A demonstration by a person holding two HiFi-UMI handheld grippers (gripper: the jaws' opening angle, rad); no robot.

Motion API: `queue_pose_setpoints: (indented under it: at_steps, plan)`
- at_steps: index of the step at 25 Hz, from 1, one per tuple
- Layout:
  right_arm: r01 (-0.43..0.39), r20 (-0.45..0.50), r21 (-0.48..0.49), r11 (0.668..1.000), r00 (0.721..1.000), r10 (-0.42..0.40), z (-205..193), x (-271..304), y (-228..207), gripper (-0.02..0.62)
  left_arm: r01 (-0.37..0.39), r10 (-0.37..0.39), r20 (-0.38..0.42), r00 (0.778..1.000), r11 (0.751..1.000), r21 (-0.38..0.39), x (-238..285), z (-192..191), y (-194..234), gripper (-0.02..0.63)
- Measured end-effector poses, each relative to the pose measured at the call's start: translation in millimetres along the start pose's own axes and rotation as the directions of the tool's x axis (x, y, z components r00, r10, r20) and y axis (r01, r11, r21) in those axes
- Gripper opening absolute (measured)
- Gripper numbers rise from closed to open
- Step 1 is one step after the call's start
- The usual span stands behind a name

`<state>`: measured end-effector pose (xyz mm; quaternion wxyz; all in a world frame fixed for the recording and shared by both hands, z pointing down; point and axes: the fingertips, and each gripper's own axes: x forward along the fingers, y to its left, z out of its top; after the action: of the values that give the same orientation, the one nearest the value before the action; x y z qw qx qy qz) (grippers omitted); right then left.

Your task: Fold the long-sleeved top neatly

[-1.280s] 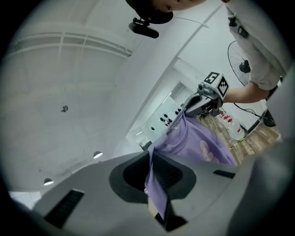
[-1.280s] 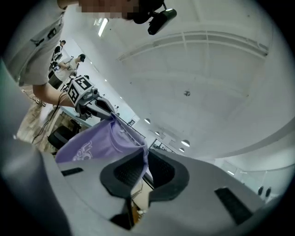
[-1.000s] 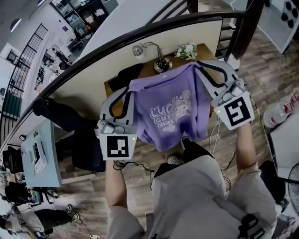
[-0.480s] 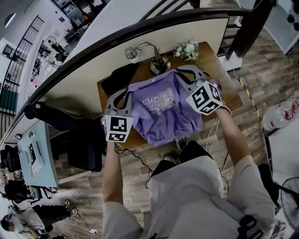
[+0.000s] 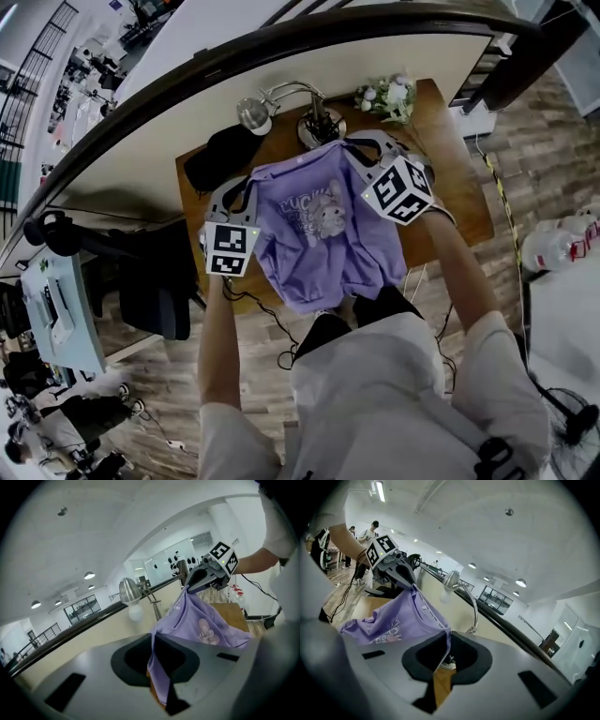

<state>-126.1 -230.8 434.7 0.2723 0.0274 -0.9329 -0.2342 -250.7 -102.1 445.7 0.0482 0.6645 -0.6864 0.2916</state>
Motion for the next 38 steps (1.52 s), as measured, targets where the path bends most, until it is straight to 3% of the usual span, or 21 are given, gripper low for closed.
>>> queue_pose_setpoints:
  at_steps: [3, 7, 12, 20, 26, 29, 38]
  plan:
    - [-0.060, -0.054, 0.008, 0.998, 0.997, 0.061, -28, 37, 3, 0.037, 0.043, -0.045, -0.041, 0.998, 0.997, -0.057, 34, -30, 3, 0.038]
    - [-0.107, -0.128, 0.013, 0.994, 0.986, 0.108, -56, 83, 9, 0.038, 0.053, -0.071, -0.089, 0.993, 0.981, -0.188, 72, -71, 13, 0.038]
    - [-0.099, -0.180, 0.087, 0.991, 0.977, 0.113, -86, 129, 13, 0.037, 0.052, -0.089, -0.116, 0.989, 0.955, -0.291, 108, -107, 19, 0.040]
    - [-0.082, -0.246, 0.160, 0.984, 0.962, 0.121, -114, 168, 15, 0.037, 0.042, -0.106, -0.138, 0.985, 0.913, -0.405, 147, -135, 29, 0.041]
    - [-0.047, -0.292, 0.224, 0.974, 0.950, 0.113, -125, 181, 15, 0.056, 0.049, -0.136, -0.188, 0.973, 0.912, -0.407, 154, -151, 32, 0.061]
    - [-0.017, -0.292, 0.252, 0.968, 0.952, 0.092, -123, 176, 13, 0.080, 0.035, -0.116, -0.174, 0.978, 0.911, -0.410, 148, -151, 39, 0.094]
    - [0.092, -0.261, 0.340, 0.936, 0.965, 0.000, -103, 118, 10, 0.078, -0.012, -0.042, -0.124, 0.991, 0.915, -0.404, 96, -138, 53, 0.095]
